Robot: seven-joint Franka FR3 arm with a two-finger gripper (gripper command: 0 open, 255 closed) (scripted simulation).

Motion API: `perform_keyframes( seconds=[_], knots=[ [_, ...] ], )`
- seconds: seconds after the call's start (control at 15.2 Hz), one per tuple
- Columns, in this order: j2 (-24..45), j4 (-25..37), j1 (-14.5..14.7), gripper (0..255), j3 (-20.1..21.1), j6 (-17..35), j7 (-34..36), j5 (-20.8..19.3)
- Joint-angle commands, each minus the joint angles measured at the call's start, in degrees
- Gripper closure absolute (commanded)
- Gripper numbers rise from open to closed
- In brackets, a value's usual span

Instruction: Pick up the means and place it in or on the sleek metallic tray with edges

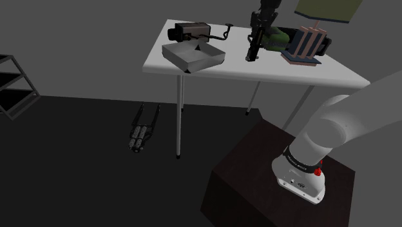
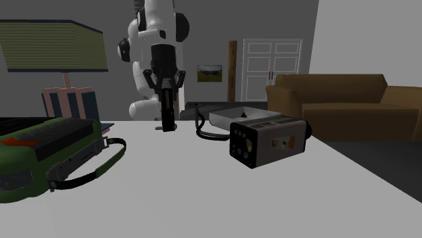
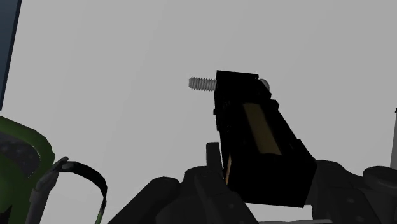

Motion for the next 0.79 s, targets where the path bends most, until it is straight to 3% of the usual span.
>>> perform_keyframes(
  seconds=[0.0, 0.46, 0.73],
  knots=[
    [0.01, -0.02, -0.01, 255, -0.01, -0.01, 0.00, -0.02],
    [0.01, -0.03, -0.01, 255, -0.01, 0.00, 0.00, -0.02],
    [0.65, 3.60, 0.11, 255, 0.13, -3.00, -0.17, 0.20]
  ],
)
